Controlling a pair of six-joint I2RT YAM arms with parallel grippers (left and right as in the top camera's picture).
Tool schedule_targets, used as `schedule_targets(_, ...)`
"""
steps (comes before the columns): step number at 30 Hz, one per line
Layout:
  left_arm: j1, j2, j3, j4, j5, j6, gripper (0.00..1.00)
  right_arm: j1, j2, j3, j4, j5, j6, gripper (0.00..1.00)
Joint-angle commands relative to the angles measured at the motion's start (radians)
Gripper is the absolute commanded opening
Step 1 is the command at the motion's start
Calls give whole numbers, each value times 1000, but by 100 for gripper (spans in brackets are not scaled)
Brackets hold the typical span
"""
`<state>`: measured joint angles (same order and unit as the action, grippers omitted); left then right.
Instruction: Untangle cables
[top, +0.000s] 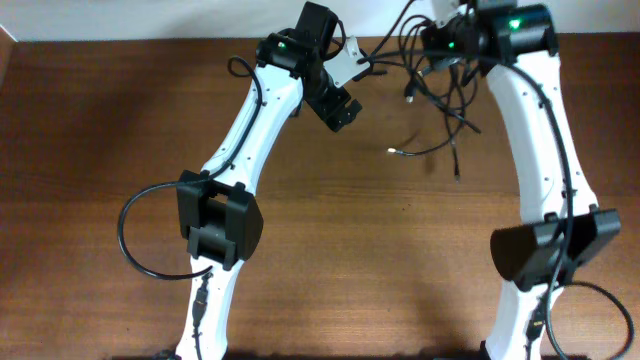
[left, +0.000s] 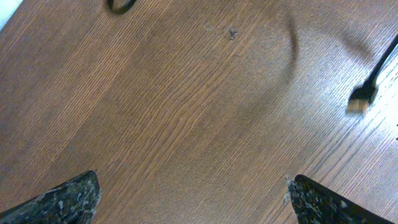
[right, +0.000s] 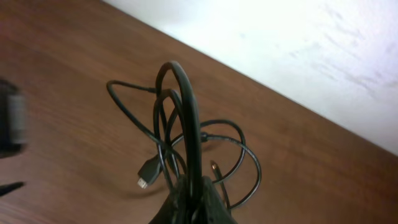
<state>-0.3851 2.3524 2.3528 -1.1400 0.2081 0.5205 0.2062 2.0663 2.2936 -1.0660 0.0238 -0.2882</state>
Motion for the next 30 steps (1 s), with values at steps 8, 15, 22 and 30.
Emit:
schedule_targets(8,10,-9,24,-6,-7,-5,99,96,-257,-305,167,124,4,4)
schedule_targets(15,10,-10,45,-6,-7,-36,99,108,-363,-305,141,130,5,4)
schedule_targets(22,-2,-10,80,-46,52,-56,99,107,-457,-305,112,130,8,4)
schedule_targets(30,-62,-10,150,-55,123,12,99,107,-456,-306,50,130,21,4)
